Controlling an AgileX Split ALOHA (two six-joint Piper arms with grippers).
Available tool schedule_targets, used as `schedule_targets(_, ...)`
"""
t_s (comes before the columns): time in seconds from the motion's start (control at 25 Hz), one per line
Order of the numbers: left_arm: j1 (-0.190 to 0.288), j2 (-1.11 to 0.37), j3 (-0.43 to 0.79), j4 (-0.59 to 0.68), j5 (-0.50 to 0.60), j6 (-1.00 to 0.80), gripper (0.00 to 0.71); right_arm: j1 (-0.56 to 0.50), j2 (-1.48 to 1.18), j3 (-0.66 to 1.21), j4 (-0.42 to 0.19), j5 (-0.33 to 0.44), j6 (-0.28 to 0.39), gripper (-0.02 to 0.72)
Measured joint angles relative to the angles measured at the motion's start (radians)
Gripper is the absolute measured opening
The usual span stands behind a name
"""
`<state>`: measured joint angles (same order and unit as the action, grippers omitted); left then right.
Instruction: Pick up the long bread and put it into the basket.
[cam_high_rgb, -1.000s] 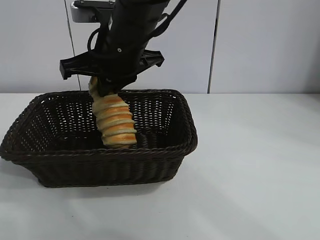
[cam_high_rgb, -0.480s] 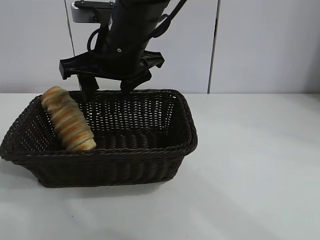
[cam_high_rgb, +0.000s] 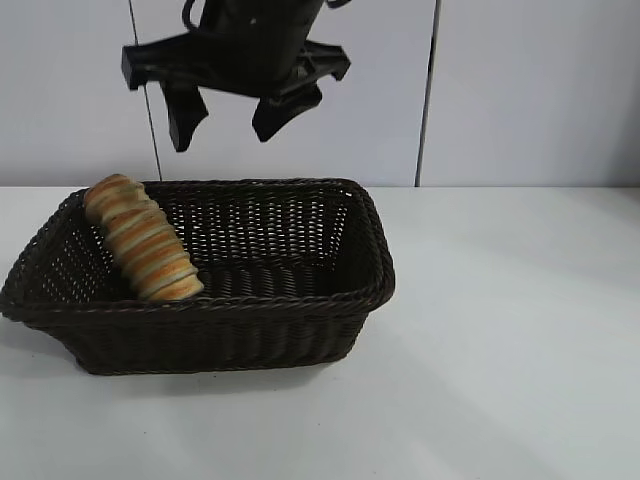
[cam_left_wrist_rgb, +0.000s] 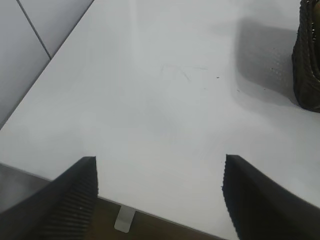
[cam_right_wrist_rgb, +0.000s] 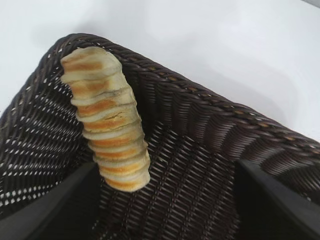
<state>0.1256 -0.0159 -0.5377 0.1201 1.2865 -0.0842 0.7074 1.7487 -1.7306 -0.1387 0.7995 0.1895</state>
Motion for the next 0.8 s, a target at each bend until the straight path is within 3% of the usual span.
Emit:
schedule_targets(0.16,0.000,0.000,0.000,0.000,0.000,0.000,0.510,-0.005,-0.087,0.000,-0.054,0.078,0.001,0.498)
schedule_targets(0.32,0.000,0.000,0.000,0.000,0.000,0.000,0.510,-0.037,-0.145,0.000,-0.205,0.155,0.082,0.495)
schedule_targets(0.48,0.000,0.000,0.000,0.000,0.000,0.000,0.510,-0.170,-0.183,0.000,-0.337,0.295,0.162,0.495)
schedule_targets(0.6,0.000,0.000,0.000,0.000,0.000,0.000,0.510,-0.300,-0.229,0.000,-0.373,0.363,0.173,0.495)
schedule_targets(0.8,0.000,0.000,0.000,0.000,0.000,0.000,0.510,-0.514,-0.312,0.000,-0.386,0.393,0.146,0.495)
